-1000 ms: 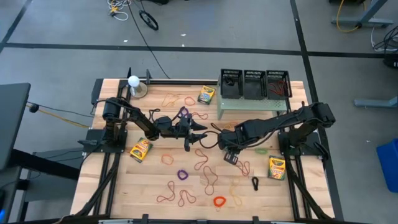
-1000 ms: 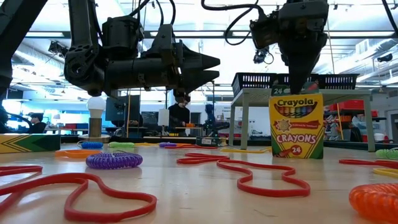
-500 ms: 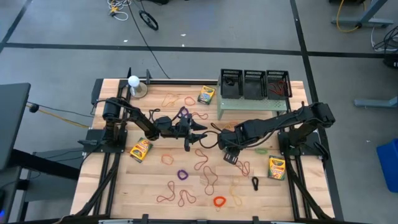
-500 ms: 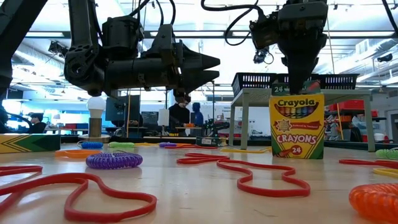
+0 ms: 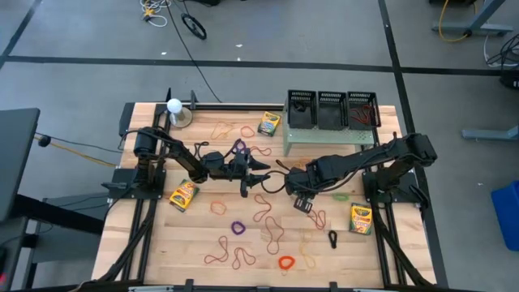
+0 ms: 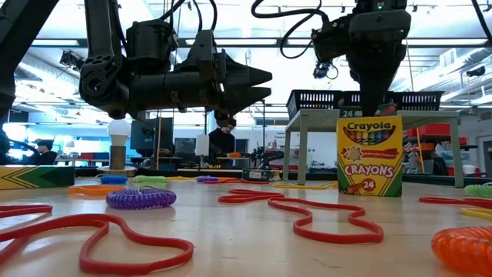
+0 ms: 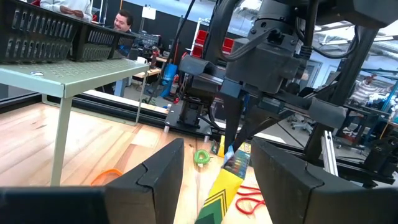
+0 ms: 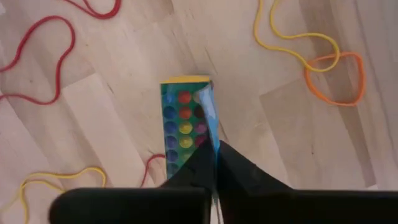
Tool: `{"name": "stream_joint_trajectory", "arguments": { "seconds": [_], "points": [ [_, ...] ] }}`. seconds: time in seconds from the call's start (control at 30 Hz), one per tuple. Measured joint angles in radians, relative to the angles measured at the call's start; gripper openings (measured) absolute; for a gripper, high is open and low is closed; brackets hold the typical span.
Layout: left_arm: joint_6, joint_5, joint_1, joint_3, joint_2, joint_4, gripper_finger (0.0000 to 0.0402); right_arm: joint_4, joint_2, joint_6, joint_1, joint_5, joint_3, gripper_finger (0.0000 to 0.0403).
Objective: Pick & Place Office Desk Supplies
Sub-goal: Put the yellow crayon box into the middle black basket on the shelf
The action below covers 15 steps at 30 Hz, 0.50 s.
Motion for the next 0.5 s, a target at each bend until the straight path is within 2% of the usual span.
{"name": "stream_joint_trajectory", "arguments": {
  "seconds": [0.13, 0.5],
  "points": [
    [0.0, 0.0, 0.0, 0.0, 0.0, 0.0, 0.0195, -0.001, 0.0, 0.0, -0.002, 0.005, 0.0, 0.002],
    [0.0, 0.0, 0.0, 0.0, 0.0, 0.0, 0.0195, -0.001, -0.004, -0.023, -0.013, 0.033, -0.001, 0.0004]
  ]
}}
